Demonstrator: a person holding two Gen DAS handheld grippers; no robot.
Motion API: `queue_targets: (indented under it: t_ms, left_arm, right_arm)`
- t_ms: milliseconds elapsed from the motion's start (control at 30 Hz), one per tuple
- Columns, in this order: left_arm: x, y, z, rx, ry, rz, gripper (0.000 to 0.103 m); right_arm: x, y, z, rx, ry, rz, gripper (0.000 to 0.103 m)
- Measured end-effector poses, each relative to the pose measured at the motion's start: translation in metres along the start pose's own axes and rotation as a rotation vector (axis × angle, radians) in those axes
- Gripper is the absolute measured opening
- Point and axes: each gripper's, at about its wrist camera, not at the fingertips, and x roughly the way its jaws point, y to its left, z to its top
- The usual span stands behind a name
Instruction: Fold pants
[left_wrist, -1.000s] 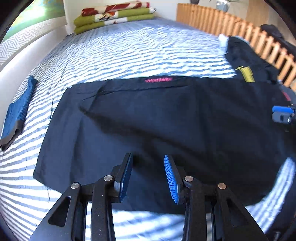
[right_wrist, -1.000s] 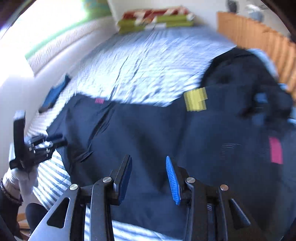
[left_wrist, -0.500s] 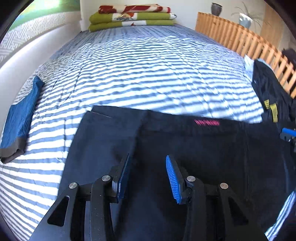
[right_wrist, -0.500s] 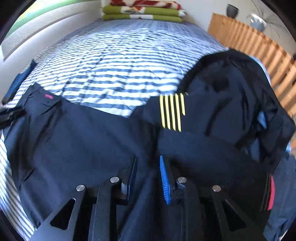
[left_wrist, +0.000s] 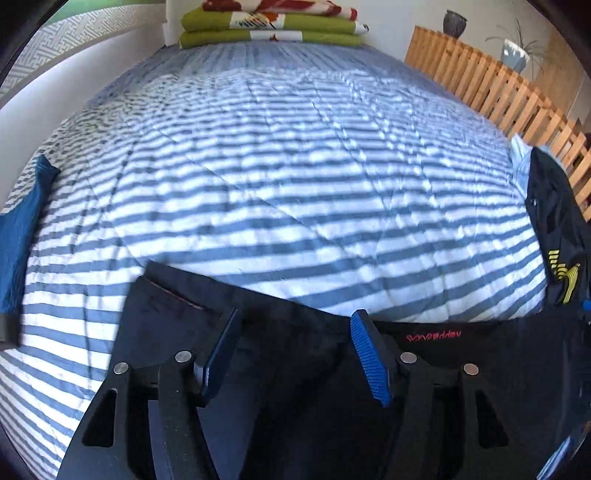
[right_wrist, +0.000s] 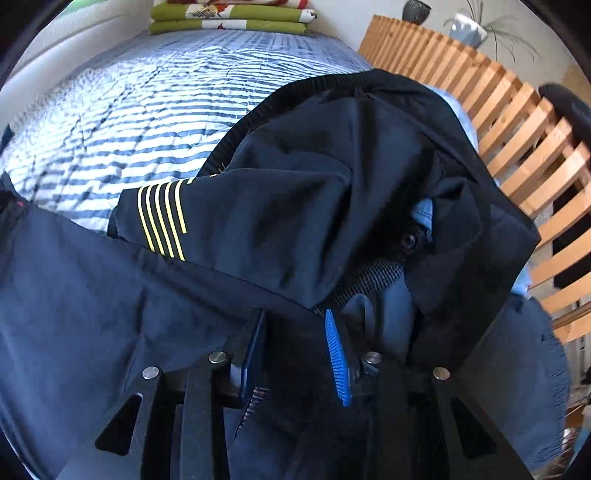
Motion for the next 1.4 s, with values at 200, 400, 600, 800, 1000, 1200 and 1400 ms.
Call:
queue_targets:
  t_ms: [200, 400, 600, 800, 1000, 1200, 1400]
  left_arm:
    - [-0.060, -0.009, -0.022, 0.100, -0.057, 0.016, 0.064]
    - [-0.118, -0.102, -0.088, 0.285, -0.087, -0.075, 0.065]
    - [-0.152, -0.234, -0.148, 0.459, -0.134, -0.222, 0.066]
    - [-0.147, -0.364, -0.196, 0.625, -0.115, -0.351, 0.068]
    - [-0.137, -0.452, -0.234, 0.806, -0.127, -0.357, 0.074]
    - [-0.114, -0.499, -0.254, 0.923, -0.130, -0.282, 0.078]
    - [-0.106, -0.495, -0.252, 0.914, -0.087, -0.315, 0.078]
  right_arm:
    - [-0.045, -0.010, -0.008, 0.019, -0.100, 0.083, 0.035]
    - [-0.088, -0.051, -0.045, 0.061, -0.194, 0.128, 0.036]
    - [-0.092, -0.104, -0.062, 0.137, -0.119, 0.154, 0.036]
    - [-0.066, -0.131, -0.079, 0.216, -0.014, 0.308, 0.042]
    - [-0.043, -0.126, -0.095, 0.220, 0.091, 0.437, 0.033]
    - [-0.048, -0.136, -0.086, 0.273, 0.078, 0.523, 0.009]
    - [-0.067, -0.145, -0.086, 0.203, 0.025, 0.526, 0.011]
